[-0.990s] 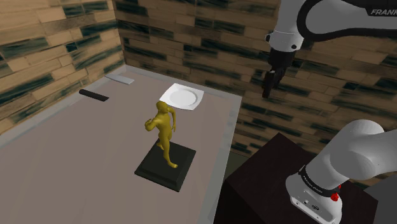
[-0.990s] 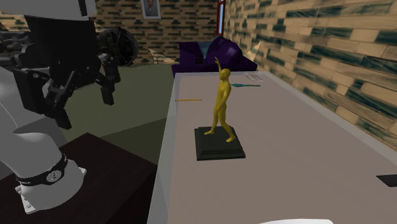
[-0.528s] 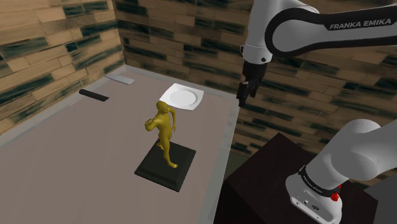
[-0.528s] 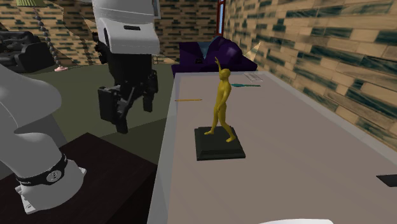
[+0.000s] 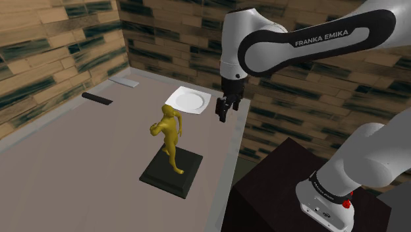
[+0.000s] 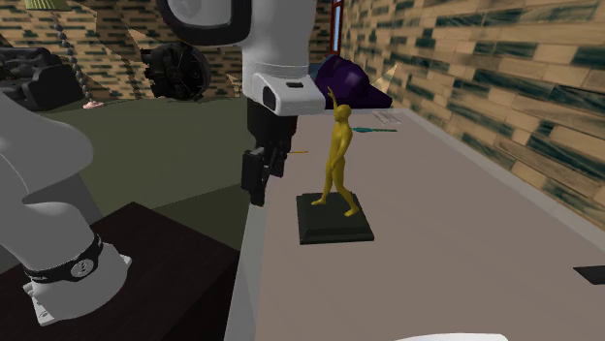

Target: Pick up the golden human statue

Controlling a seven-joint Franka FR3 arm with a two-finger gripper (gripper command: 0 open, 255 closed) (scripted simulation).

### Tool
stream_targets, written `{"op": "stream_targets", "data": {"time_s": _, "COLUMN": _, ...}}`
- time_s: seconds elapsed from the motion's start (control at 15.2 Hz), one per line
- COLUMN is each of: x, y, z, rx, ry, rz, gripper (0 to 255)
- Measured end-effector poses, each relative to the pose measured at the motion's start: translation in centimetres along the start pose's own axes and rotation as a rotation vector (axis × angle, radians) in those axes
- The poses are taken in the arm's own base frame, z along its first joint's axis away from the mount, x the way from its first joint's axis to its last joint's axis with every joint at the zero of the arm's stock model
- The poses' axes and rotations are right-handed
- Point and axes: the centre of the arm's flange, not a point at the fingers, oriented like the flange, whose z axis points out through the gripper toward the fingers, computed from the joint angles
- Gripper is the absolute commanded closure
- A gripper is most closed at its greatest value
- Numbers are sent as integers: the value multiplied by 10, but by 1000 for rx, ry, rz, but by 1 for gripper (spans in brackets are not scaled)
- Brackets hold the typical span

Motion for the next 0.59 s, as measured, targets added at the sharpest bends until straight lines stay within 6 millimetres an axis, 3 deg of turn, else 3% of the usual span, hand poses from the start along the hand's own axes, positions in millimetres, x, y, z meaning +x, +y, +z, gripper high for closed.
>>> {"op": "stream_targets", "data": {"time_s": 0.59, "x": 76, "y": -84, "z": 46, "rx": 2, "ry": -2, "rz": -30, "gripper": 0}}
